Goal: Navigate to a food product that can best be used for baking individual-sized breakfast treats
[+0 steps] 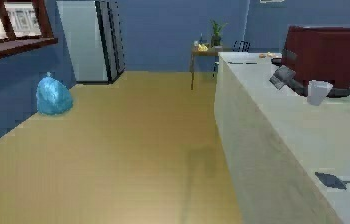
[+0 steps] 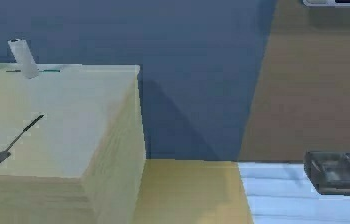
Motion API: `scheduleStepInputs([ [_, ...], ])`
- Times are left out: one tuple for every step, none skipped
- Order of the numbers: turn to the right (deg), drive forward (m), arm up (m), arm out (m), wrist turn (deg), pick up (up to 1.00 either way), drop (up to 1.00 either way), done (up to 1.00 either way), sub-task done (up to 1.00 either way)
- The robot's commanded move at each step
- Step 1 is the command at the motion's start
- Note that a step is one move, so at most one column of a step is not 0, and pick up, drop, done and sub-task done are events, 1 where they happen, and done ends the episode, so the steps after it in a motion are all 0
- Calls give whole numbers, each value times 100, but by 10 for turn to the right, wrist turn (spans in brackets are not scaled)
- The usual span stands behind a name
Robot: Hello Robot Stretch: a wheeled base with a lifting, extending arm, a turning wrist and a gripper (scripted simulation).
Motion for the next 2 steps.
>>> scheduleStepInputs([
  [30,0,0,0,0,0,0,0,0],
  [0,100,0,0,0,0,0,0,0],
])
